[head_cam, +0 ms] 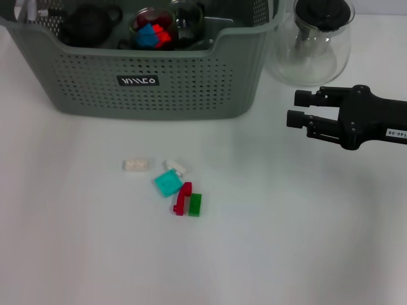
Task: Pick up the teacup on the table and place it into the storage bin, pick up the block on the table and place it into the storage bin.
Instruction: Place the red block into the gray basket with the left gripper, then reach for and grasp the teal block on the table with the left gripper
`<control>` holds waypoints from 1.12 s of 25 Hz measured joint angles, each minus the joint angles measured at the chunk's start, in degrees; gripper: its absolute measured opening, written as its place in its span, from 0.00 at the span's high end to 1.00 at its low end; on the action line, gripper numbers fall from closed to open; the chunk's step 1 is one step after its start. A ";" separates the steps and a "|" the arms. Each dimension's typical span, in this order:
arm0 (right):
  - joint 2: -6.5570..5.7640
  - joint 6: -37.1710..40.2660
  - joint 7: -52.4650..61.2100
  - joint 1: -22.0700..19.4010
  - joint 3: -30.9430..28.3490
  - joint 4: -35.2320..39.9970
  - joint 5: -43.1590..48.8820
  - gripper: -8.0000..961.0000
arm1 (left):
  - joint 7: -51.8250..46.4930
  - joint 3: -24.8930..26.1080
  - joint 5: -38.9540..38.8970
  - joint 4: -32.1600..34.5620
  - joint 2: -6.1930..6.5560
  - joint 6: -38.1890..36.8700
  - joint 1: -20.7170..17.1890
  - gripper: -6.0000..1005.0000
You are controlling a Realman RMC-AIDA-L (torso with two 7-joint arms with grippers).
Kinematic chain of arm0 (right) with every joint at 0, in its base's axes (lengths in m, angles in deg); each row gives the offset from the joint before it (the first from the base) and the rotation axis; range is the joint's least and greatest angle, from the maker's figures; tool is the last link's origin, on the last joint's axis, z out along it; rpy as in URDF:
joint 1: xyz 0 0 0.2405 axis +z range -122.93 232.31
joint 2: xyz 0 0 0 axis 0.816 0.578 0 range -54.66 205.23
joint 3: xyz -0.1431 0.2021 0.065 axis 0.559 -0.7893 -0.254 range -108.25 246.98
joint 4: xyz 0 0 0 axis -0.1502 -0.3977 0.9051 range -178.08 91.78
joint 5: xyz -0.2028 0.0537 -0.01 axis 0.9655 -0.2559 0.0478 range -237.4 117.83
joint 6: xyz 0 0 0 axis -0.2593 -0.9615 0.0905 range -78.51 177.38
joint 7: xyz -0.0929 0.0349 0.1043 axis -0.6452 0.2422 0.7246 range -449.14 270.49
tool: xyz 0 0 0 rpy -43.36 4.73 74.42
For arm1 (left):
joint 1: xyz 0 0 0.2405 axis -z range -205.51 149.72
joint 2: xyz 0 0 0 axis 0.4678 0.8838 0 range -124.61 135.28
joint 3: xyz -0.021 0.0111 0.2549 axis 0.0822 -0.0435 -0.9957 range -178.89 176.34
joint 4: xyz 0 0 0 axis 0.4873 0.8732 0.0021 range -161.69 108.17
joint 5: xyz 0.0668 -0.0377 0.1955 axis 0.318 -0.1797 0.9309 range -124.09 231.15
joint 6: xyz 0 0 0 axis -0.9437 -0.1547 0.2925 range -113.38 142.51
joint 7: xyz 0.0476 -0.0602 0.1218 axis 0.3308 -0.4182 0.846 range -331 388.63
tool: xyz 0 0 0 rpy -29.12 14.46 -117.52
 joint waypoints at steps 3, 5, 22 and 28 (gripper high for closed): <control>0.00 0.02 -0.01 0.02 -0.01 -0.11 0.00 0.47 | -0.49 0.00 0.32 0.23 -0.21 0.22 0.00 0.79; -0.01 0.04 -0.02 0.03 -0.01 -0.11 0.00 0.47 | -0.48 0.33 -0.29 0.64 -0.23 -0.14 -0.22 0.79; 1.38 1.10 -4.68 -1.02 -1.07 -0.28 -0.48 0.47 | 38.11 19.26 -27.91 14.50 -8.47 -40.96 -28.47 0.40; 2.14 4.83 -15.76 -2.33 -2.39 -3.16 -0.52 0.47 | 50.81 25.71 -17.41 6.86 -8.83 -46.61 -32.81 0.40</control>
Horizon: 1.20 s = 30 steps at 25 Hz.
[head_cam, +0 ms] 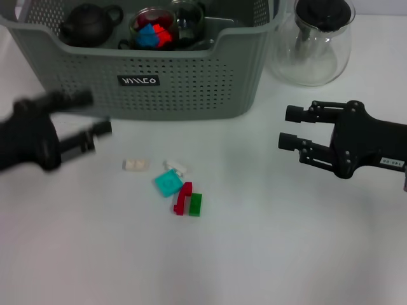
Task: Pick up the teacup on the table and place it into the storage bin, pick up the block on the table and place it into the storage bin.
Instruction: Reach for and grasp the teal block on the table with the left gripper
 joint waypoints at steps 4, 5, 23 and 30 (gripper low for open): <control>-0.10 0.13 -0.44 -0.75 -2.86 -1.25 -0.02 0.47 | 5.95 0.66 7.68 -5.48 -0.05 2.56 0.32 0.40; -0.12 0.27 -0.35 -0.83 -3.25 -1.30 -0.02 0.47 | 7.27 0.73 8.70 -7.05 -0.02 3.70 0.65 0.40; 0.04 0.48 -0.15 -0.70 -4.18 -2.05 0.00 0.47 | 22.43 -1.14 9.93 -23.68 0.05 19.93 3.16 0.42; 0.04 0.43 -0.16 -0.64 -4.21 -2.30 0.00 0.47 | 31.84 -1.19 9.89 -29.22 -0.08 22.38 3.48 0.44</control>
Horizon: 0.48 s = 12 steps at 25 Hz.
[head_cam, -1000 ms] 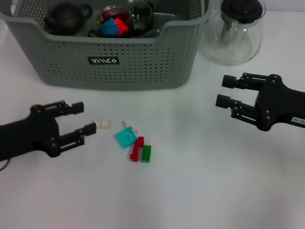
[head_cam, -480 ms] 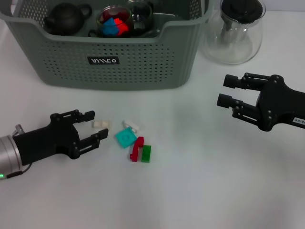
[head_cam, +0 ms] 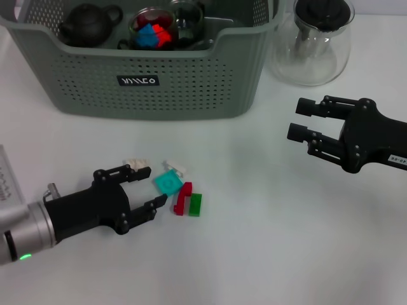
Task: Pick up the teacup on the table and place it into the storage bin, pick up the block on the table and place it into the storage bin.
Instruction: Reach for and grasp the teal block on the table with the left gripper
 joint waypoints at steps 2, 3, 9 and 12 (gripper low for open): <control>0.00 -0.01 0.00 -0.13 0.00 0.00 0.00 0.47 | 0.92 0.01 -0.31 -1.07 0.00 1.42 0.29 0.44; 0.00 -0.02 -0.01 -0.17 0.00 -0.01 0.00 0.47 | 0.97 0.01 -0.35 -1.36 0.00 1.86 0.44 0.44; 0.00 -0.03 -0.02 -0.43 0.00 -0.01 0.00 0.47 | 1.06 0.02 -0.39 -2.92 0.01 4.99 1.43 0.46; 0.00 -0.03 -0.02 -0.53 -0.07 -0.04 0.00 0.47 | 1.08 0.02 -0.38 -3.49 0.01 5.49 1.80 0.46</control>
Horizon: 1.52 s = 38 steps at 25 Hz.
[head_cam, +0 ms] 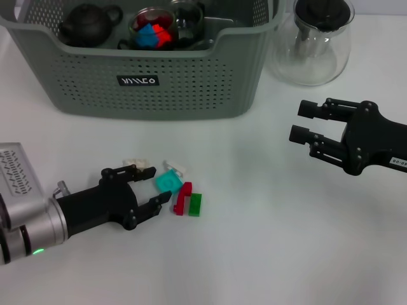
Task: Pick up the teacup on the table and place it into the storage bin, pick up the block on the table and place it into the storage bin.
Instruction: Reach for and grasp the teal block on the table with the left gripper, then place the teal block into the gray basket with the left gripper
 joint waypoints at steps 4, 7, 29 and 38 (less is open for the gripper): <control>0.00 0.00 0.00 0.00 -0.03 -0.06 0.00 0.47 | 1.25 0.00 0.00 -0.72 -0.05 0.49 0.44 0.48; 0.00 0.00 0.00 0.01 -0.03 -0.06 0.00 0.47 | 1.98 0.00 -0.02 -1.21 -0.10 0.76 0.66 0.49; -0.08 0.32 0.00 0.01 -1.00 -0.06 0.00 0.47 | -4.44 0.86 -0.08 2.78 0.20 -5.89 0.13 0.59; -0.04 0.28 0.00 0.05 -1.42 -0.13 0.00 0.47 | -25.99 14.15 -4.76 16.89 2.81 -34.04 0.96 0.58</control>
